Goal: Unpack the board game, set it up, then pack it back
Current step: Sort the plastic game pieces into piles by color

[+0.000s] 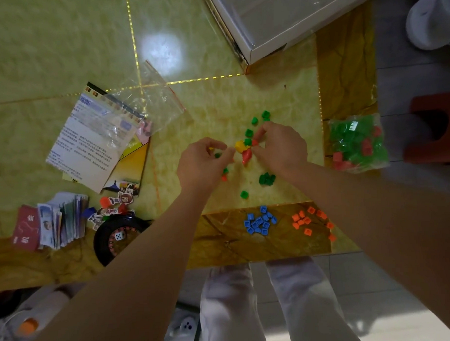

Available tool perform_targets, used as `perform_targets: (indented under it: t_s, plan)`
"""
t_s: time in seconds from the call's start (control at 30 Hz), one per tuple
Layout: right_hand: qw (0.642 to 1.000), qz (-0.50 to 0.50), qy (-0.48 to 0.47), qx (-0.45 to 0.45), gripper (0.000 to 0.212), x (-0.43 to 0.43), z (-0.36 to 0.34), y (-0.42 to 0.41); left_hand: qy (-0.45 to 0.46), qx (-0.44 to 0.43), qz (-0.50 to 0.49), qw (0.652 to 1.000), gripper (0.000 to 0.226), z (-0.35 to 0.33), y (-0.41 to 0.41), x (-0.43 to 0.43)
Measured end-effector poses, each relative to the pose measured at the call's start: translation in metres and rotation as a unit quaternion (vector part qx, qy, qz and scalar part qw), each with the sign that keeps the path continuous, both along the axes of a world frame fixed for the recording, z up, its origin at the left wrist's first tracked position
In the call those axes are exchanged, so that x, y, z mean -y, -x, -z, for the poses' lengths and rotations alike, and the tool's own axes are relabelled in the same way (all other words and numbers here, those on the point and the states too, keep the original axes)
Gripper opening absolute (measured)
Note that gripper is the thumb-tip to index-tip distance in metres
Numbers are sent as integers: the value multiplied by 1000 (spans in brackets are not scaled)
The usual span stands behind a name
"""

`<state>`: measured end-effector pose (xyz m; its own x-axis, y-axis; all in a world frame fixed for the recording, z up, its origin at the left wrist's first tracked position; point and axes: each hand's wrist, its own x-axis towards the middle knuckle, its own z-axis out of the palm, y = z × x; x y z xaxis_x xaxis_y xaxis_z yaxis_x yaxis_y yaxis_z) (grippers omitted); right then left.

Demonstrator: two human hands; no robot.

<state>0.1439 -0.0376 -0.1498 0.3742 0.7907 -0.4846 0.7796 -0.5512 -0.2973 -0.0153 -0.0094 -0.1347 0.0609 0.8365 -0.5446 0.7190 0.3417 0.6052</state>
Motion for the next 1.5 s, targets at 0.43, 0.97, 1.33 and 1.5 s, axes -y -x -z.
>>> perform_targets:
  t_s: [0.43, 0.97, 1.33, 1.5]
  plan:
    - [940, 179, -49, -288, 31, -1, -10, -2, -52, -157, 145, 976, 11, 10, -2, 2]
    - [906, 226, -63, -352, 35, 5, -10, 11, -106, -152, 198, 963, 23, 8, -7, 10]
    - [888, 233, -29, -395, 34, 12, -15, 14, -36, -15, 8, 999, 33, 8, 13, 11]
    - [955, 72, 3, -289, 21, 19, -11, 39, -20, -22, 13, 999, 46, 2, 42, 15]
